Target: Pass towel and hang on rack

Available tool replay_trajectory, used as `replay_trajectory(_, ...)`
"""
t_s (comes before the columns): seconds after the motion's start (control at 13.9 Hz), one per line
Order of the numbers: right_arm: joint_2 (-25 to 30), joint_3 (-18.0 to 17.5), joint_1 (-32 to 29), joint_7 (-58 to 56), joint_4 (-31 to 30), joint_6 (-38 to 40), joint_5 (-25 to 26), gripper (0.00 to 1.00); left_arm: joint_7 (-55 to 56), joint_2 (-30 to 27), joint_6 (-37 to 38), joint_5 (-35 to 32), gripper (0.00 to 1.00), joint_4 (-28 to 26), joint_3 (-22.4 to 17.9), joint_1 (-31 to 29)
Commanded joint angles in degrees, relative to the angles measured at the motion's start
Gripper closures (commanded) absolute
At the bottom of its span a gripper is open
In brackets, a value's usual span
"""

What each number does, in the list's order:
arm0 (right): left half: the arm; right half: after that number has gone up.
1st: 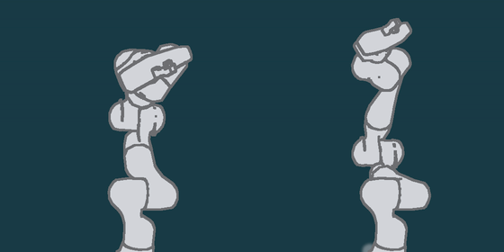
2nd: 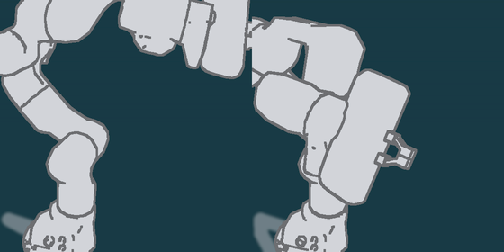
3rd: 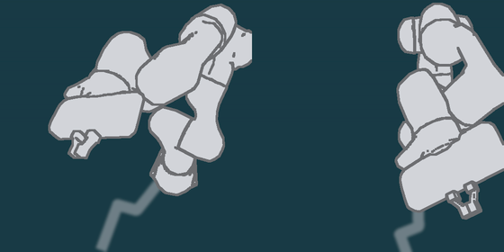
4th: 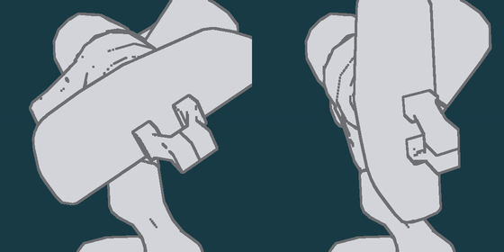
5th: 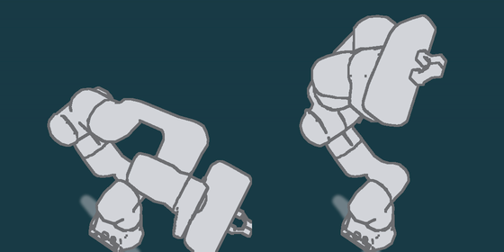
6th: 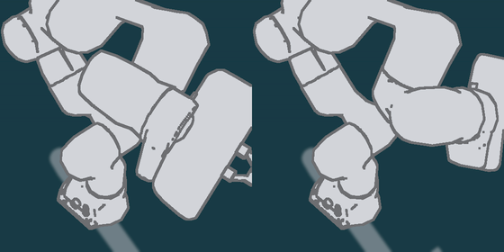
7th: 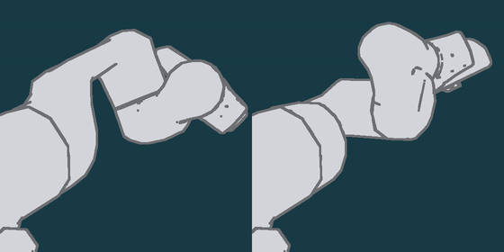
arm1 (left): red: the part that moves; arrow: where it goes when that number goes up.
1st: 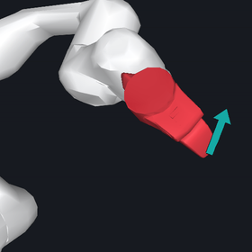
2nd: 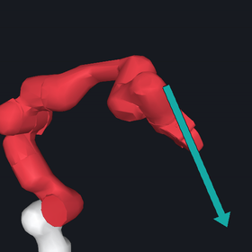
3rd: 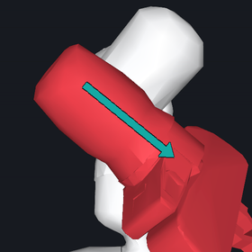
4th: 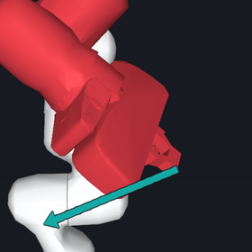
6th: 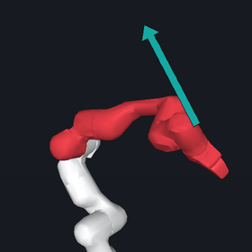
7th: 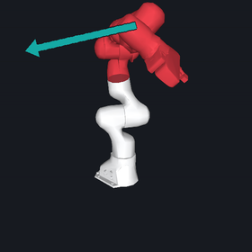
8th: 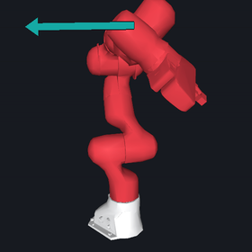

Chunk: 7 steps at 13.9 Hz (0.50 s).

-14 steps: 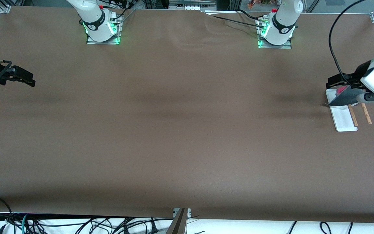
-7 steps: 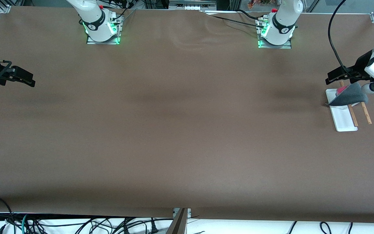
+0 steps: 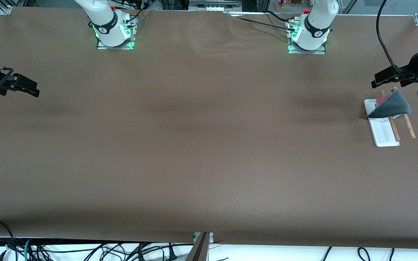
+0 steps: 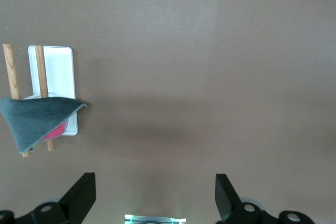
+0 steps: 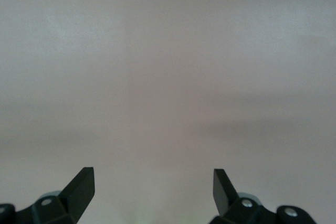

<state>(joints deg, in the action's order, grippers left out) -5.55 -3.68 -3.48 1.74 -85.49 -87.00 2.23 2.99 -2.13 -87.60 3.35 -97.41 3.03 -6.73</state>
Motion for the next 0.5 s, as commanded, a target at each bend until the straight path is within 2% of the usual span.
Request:
replay_trajectory(0.0,-0.2,-0.1,0.0,-0.8,0.6,0.1,0.0,0.0,1.1,1.4,0.9,0.9,0.0,2.1,-0.9,1.2)
replay_trajectory(0.43,-0.2,0.0,0.0,-0.9,0.6,0.0,0.0,0.0,2.1,2.2,1.0,0.6,0.0,2.9,-0.5,1.2)
